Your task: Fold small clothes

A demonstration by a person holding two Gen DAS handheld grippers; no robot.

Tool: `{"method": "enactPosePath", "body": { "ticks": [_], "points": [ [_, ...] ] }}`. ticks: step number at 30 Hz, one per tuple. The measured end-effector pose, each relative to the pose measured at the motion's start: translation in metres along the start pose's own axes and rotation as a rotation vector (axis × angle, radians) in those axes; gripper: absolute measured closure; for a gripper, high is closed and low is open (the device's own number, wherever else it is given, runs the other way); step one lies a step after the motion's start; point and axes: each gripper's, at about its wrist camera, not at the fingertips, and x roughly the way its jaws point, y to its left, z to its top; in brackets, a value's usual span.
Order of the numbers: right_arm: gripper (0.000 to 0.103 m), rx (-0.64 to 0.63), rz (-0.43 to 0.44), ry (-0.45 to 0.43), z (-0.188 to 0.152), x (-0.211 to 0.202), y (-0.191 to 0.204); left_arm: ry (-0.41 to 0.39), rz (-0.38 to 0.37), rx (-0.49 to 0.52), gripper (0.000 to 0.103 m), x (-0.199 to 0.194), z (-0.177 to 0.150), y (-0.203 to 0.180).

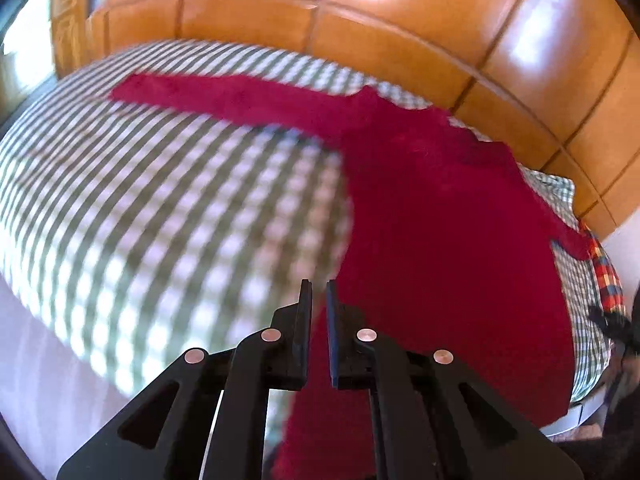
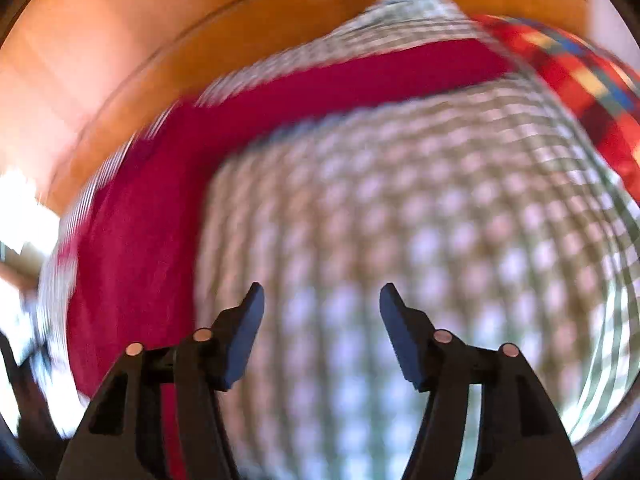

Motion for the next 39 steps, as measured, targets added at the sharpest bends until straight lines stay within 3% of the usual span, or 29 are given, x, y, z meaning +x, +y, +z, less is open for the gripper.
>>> {"method": "enactPosePath", "body": {
  "ticks": [4, 6, 10, 14, 16, 17, 21, 25, 27, 32, 36, 39],
  "points": [
    [0.054, 0.289, -0.007, -0.116, 0.072, 0.021, -0.063, -0.011, -0.047, 0.103, 0.098, 0.021, 0.012, -0.048],
    [0.054, 0.397, -0.052, -0.162, 0.103, 0.035, -0.086, 0.01, -0.061, 0.146, 0.098, 0.034, 0.017, -0.07],
    [0.055, 0.52, -0.124, -0.197, 0.146, 0.057, -0.125, 0.058, -0.072, 0.198, 0.098, 0.055, 0.02, -0.1],
    [0.062, 0.568, -0.155, -0.226, 0.175, 0.075, -0.149, 0.084, -0.081, 0.239, 0.098, 0.068, 0.02, -0.119],
    [0.076, 0.55, -0.181, -0.232, 0.183, 0.08, -0.15, 0.096, -0.074, 0.265, 0.098, 0.076, 0.019, -0.126],
    [0.097, 0.535, -0.21, -0.223, 0.189, 0.081, -0.151, 0.105, -0.063, 0.272, 0.098, 0.081, 0.019, -0.129],
    [0.098, 0.499, -0.352, -0.23, 0.199, 0.072, -0.162, 0.122, -0.006, 0.276, 0.098, 0.097, 0.021, -0.131],
    [0.098, 0.544, -0.366, -0.24, 0.193, 0.061, -0.178, 0.155, 0.076, 0.264, 0.098, 0.114, 0.027, -0.123],
    [0.098, 0.51, -0.38, -0.24, 0.196, 0.06, -0.167, 0.167, 0.057, 0.233, 0.098, 0.118, 0.031, -0.114],
    [0.098, 0.451, -0.288, -0.309, 0.21, 0.04, -0.119, 0.136, 0.012, 0.204, 0.098, 0.109, 0.034, -0.108],
    [0.098, 0.264, -0.165, -0.341, 0.223, 0.03, -0.032, 0.105, -0.033, 0.158, 0.098, 0.099, 0.037, -0.1],
    [0.098, 0.082, -0.03, -0.334, 0.222, 0.038, 0.059, 0.094, -0.07, 0.11, 0.098, 0.096, 0.045, -0.093]
  ]
}}
